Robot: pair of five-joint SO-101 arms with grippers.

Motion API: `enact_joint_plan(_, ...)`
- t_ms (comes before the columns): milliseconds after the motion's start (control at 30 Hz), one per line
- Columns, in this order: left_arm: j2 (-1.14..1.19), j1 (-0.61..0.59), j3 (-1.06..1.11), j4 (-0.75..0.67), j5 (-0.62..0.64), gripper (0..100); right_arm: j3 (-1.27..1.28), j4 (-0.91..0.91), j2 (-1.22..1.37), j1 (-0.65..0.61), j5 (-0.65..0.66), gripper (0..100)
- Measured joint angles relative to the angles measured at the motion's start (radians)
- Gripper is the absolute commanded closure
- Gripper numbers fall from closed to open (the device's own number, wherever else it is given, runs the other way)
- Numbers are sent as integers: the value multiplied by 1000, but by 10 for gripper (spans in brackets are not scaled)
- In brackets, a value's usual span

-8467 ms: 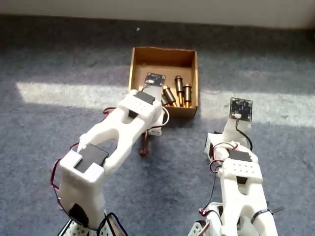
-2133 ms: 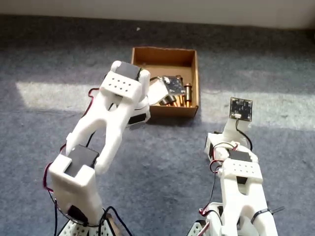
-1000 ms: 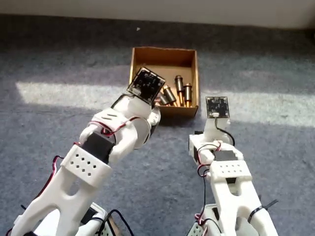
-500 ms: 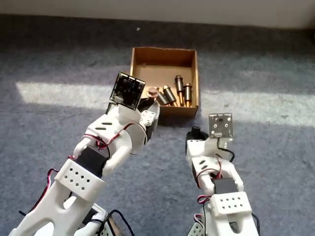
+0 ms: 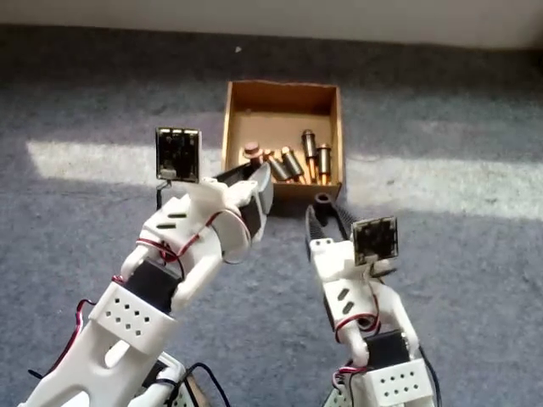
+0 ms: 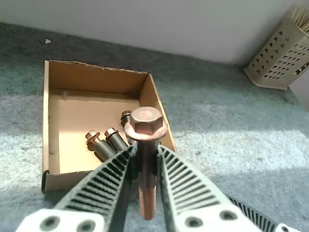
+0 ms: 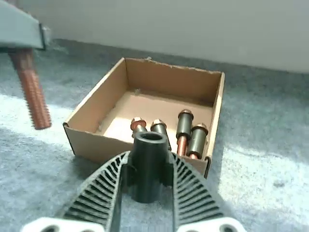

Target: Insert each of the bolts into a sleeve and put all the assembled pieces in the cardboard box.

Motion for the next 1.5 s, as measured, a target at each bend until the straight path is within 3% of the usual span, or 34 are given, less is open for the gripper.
enact_joint_plan(233,0,0,144,-272,6,994,0,81,-91,-44,26,993)
enact_joint_plan(367,0,0,155,-348,6,994,0,81,-97,-83,29,993)
enact_joint_plan(633,0,61,155,-362,8,994,0,81,-97,-140,48,993)
enact_joint_plan(900,0,126,155,-362,8,994,0,81,-97,-146,278,993)
enact_joint_plan(1267,-8,130,170,-364,8,994,0,81,-95,-149,298,993)
enact_joint_plan(1500,-207,130,255,-344,8,994,0,81,-97,-147,298,993)
